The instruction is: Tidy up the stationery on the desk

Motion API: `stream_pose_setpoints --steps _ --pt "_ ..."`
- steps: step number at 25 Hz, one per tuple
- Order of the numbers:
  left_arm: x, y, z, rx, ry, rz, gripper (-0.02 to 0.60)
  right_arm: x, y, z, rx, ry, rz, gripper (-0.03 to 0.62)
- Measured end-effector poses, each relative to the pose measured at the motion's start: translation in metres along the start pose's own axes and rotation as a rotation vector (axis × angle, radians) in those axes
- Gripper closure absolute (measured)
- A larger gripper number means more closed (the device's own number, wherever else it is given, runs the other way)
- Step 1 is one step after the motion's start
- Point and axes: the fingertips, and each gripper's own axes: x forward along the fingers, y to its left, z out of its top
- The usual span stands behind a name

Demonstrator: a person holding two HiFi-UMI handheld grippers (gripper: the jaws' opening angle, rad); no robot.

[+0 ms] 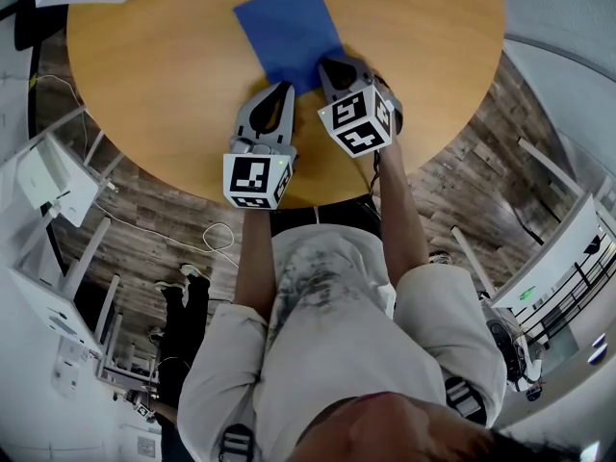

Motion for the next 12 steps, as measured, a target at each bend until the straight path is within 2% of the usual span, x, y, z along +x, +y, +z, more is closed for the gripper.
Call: stream_pose_setpoints --steps 12 --pt "-0.016 -0.012 -0.009 0.004 -0.009 0.015 0.565 -0.012 0.03 -0.017 -0.033 -0.017 0.038 0.528"
